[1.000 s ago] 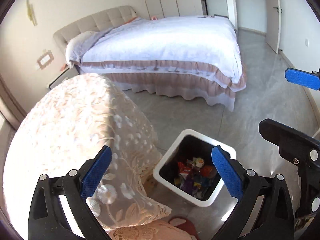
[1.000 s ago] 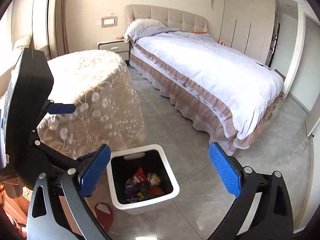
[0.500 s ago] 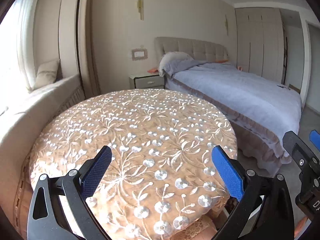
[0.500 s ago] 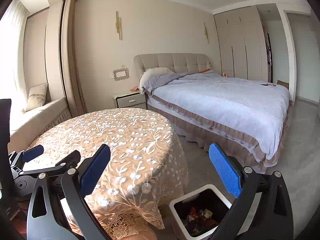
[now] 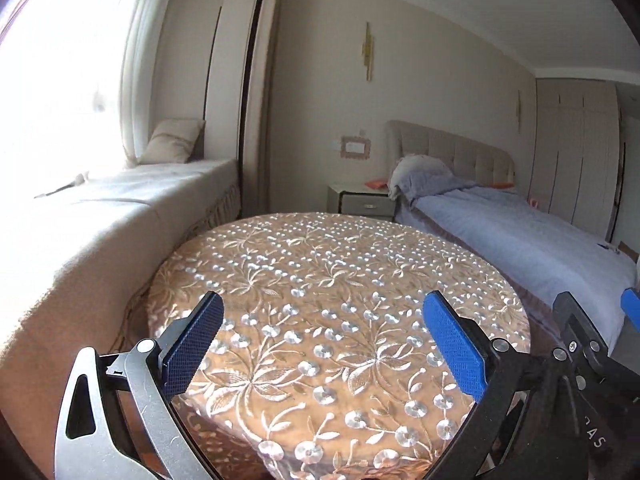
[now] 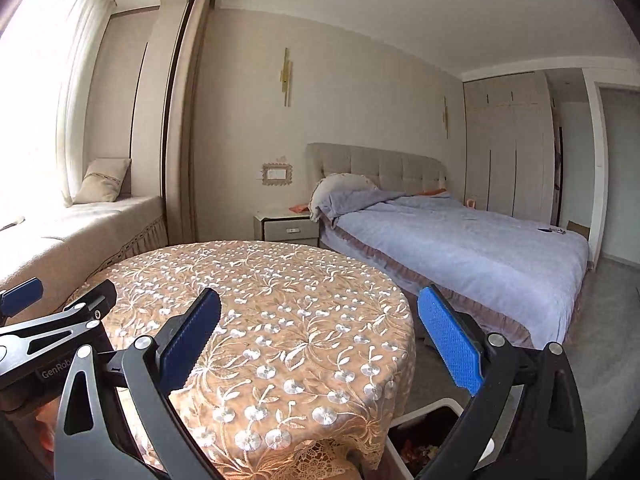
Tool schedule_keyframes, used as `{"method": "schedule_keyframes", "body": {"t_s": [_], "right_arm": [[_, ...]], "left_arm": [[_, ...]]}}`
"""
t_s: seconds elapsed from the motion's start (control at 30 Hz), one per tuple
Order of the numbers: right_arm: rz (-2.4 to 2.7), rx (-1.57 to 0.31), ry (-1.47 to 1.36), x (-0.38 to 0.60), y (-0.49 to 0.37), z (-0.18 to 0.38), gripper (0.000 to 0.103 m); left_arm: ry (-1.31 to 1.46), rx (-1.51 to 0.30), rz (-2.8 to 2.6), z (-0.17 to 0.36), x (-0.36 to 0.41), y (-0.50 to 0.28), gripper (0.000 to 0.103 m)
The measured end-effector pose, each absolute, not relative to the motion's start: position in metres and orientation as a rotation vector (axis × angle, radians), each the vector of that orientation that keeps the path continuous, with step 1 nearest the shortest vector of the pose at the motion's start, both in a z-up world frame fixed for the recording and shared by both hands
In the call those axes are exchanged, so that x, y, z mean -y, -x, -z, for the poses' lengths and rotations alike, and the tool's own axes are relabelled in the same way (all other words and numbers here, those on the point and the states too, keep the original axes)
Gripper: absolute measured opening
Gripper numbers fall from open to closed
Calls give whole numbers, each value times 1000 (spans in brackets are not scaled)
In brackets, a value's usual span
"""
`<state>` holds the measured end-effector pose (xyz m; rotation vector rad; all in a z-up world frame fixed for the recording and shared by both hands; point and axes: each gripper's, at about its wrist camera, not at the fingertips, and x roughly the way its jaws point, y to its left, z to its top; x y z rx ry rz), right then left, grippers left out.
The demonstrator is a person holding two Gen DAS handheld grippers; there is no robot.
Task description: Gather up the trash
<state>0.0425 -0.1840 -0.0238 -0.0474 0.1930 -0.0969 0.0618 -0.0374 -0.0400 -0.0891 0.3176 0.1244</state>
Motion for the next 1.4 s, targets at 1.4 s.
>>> {"method": "schedule_keyframes", "body": {"t_s": [1.4], "right_arm": [[132, -202, 79, 141, -33, 27, 98]], "left_arm": [[44, -298, -208, 38, 14, -47, 98]]}}
